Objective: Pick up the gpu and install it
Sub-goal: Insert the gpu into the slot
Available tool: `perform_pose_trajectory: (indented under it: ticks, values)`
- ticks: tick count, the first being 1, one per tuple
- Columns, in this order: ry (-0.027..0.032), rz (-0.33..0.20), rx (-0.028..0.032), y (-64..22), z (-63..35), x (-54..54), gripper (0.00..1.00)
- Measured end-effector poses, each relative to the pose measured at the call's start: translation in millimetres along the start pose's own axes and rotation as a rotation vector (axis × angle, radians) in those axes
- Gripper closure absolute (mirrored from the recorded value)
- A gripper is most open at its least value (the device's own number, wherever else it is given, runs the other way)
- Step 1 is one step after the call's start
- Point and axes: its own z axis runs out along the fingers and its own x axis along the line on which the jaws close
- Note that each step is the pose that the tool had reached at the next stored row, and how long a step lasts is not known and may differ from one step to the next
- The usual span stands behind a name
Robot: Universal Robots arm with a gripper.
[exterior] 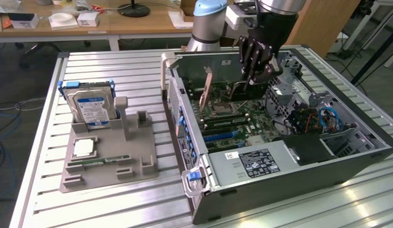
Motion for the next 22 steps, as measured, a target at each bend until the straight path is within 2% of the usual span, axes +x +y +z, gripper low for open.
perform_pose_trajectory:
  ticks: [4,14,22]
  values:
    - [0.0002,0.000,-0.0001,-0.1,4.1,0.1,0.74]
    - [0.0000,0.000,0.0000,-0.1,4.6,0.1,0.74]
    - [0.0001,0.000,0.0000,-0.2,13.1,0.3,0.74]
